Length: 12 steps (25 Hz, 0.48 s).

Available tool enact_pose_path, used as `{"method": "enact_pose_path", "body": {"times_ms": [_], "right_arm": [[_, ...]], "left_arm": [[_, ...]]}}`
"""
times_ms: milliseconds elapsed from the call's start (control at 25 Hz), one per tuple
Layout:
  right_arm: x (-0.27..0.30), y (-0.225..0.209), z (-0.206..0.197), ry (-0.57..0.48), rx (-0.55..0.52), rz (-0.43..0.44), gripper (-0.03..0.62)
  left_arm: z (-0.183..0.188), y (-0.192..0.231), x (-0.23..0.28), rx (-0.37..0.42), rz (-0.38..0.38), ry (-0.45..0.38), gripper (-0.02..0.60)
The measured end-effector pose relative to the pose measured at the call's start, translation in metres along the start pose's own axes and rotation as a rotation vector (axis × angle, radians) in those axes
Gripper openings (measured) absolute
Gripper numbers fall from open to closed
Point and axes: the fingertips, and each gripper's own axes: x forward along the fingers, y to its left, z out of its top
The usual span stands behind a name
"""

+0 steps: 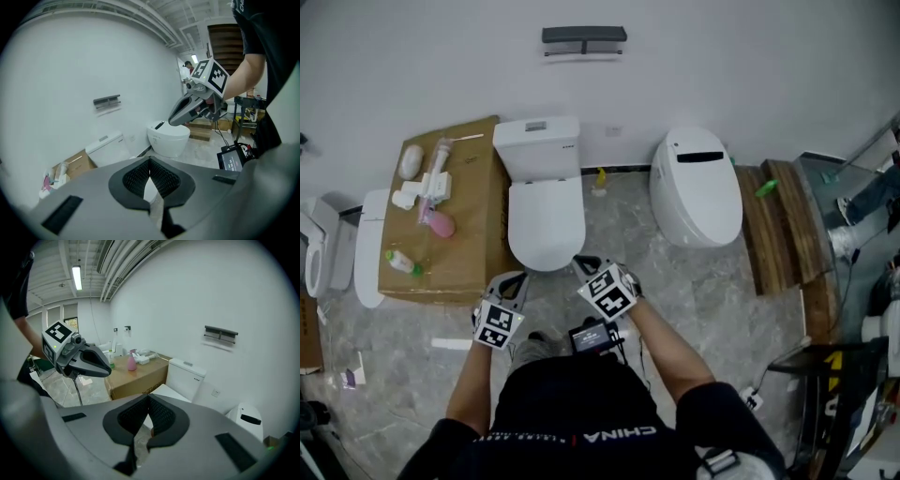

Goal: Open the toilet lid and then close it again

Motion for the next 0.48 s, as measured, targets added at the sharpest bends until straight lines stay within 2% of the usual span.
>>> {"method": "enact_pose_path", "body": {"times_ms": [480], "right_arm": [[0.028,0.001,0.035,-0.017,0.063,-0.076,0.014]], "left_arm": [[-0.001,0.045,0.007,0.076,-0.08,-0.018,0.009]]}}
